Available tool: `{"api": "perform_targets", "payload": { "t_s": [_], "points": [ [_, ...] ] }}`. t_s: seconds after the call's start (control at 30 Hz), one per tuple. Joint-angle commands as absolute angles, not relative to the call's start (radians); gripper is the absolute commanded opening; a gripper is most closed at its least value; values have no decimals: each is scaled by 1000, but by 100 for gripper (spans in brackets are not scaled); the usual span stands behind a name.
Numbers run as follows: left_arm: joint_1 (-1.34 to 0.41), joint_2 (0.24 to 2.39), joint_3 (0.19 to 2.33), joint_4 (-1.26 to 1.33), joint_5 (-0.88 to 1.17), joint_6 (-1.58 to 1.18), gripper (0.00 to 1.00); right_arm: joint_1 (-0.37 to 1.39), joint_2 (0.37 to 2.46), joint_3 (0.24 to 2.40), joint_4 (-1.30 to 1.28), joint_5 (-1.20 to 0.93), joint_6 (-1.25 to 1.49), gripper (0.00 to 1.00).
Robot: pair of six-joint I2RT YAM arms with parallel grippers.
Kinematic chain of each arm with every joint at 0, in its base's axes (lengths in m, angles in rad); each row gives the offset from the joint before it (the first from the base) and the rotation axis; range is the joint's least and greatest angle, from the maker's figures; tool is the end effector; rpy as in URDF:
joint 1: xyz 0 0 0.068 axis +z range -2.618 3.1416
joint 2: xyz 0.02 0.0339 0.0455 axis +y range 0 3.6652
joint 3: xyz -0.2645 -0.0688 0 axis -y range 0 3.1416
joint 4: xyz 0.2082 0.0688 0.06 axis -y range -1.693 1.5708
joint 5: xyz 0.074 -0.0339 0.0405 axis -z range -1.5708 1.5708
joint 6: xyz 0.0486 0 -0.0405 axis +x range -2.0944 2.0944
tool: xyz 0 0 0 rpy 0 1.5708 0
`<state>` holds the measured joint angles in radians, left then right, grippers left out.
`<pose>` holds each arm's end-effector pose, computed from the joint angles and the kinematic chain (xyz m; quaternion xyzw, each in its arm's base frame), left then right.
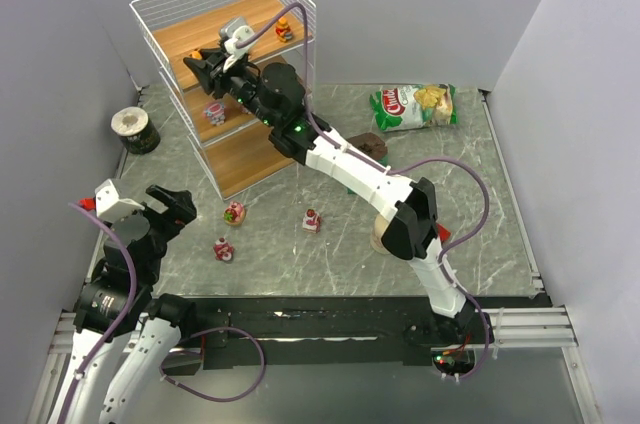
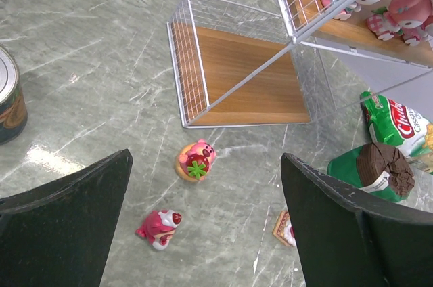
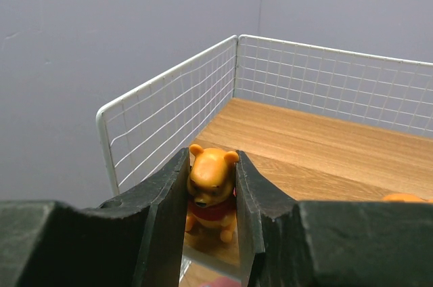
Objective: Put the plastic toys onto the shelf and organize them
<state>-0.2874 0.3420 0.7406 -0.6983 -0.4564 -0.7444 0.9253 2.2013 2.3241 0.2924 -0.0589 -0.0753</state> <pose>0.0557 0.0059 0.3036 -0.3084 0.7331 -0.1269 0.5928 0.2909 0.3910 0.4616 -0.2835 0.4672 0.3599 0.7562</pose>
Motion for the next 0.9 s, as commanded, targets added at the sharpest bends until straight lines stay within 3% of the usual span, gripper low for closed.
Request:
{"api": "perform_targets", "payload": {
  "t_s": [0.0, 0.47, 0.87],
  "points": [
    [-281, 336, 741, -664, -449, -726, 96, 940, 2221, 2367, 351, -20, -69, 15],
    [-281, 331, 741, -666, -453, -726, 97, 968, 2247, 2379, 365, -2, -81, 29],
    [-281, 322, 741, -667, -457, -729, 97, 974, 2256, 2476, 176, 71, -80, 35]
  ]
}}
